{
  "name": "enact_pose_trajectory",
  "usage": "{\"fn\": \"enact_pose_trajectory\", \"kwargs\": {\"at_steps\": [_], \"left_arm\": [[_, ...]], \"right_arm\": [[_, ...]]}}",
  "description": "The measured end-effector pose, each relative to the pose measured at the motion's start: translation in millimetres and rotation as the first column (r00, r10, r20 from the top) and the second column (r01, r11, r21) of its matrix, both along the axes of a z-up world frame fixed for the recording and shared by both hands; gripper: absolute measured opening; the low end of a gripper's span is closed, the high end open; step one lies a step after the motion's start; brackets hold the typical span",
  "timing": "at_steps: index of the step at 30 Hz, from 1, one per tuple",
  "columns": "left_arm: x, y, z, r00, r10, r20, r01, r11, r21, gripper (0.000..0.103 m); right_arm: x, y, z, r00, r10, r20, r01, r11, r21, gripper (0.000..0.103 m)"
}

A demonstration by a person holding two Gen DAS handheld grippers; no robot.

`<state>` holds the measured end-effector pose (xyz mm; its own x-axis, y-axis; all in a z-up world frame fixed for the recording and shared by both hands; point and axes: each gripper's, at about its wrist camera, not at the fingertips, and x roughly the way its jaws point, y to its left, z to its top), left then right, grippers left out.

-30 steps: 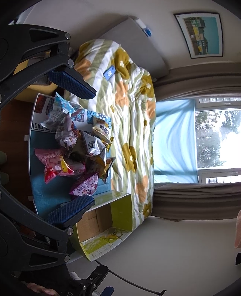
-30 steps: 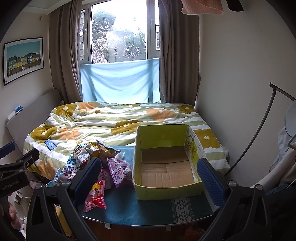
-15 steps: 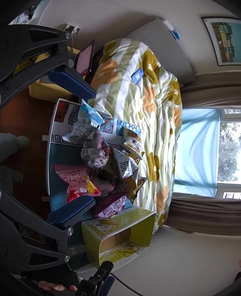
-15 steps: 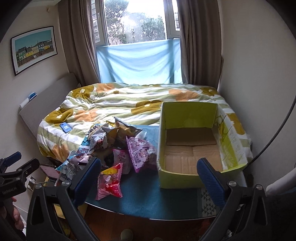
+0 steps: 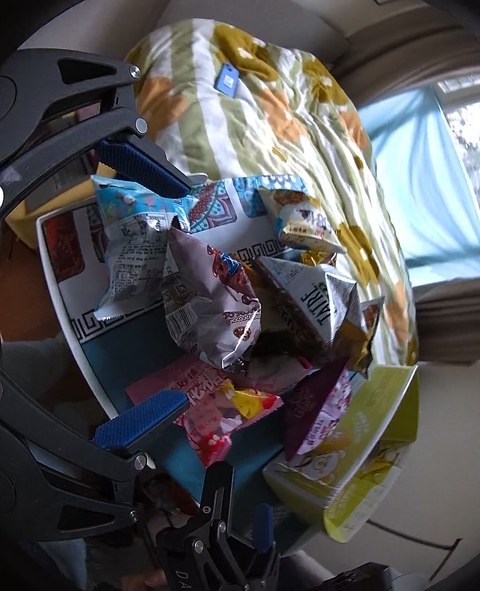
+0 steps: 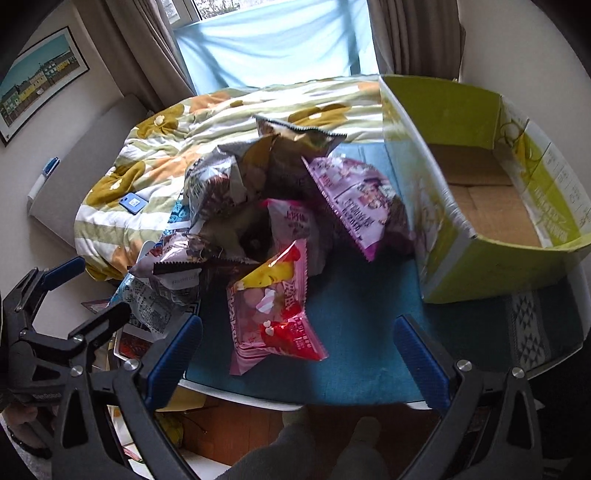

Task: Organize snacks
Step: 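Grasp the white chocolate bag with left tool while right tool grasps pink candy bag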

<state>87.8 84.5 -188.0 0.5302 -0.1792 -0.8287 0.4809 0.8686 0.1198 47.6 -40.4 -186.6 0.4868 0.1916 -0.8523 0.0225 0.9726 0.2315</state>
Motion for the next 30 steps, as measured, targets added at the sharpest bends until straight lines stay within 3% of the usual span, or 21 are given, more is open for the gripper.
{"fn": "enact_pose_trajectory", "kwargs": {"at_steps": [7,15,18,21,24,28,30], "left_arm": [[23,-24,-24,0.977,-0.214,-0.012,0.214,0.972,0.094,0.102],[39,-44,-50,0.944,-0.321,-0.071,0.328,0.937,0.119,0.102],[44,-46,-57,0.940,-0.330,-0.088,0.339,0.932,0.130,0.096],[50,-47,-64,0.941,-0.316,-0.116,0.331,0.934,0.137,0.081],[51,-47,-63,0.941,-0.316,-0.118,0.330,0.935,0.129,0.079],[49,-48,-63,0.943,-0.311,-0.121,0.325,0.938,0.121,0.076],[46,-46,-64,0.944,-0.307,-0.121,0.320,0.941,0.113,0.075]], "right_arm": [[22,8,-32,0.993,-0.019,-0.113,0.024,0.999,0.043,0.103],[35,9,-68,0.978,-0.037,-0.203,0.064,0.990,0.128,0.103],[39,10,-75,0.977,-0.044,-0.210,0.074,0.987,0.140,0.103],[42,9,-80,0.976,-0.052,-0.214,0.082,0.987,0.135,0.100],[48,8,-88,0.973,-0.053,-0.225,0.090,0.984,0.156,0.090],[49,2,-92,0.973,-0.051,-0.223,0.094,0.978,0.189,0.087],[49,1,-91,0.975,-0.041,-0.220,0.089,0.973,0.212,0.075]]}}
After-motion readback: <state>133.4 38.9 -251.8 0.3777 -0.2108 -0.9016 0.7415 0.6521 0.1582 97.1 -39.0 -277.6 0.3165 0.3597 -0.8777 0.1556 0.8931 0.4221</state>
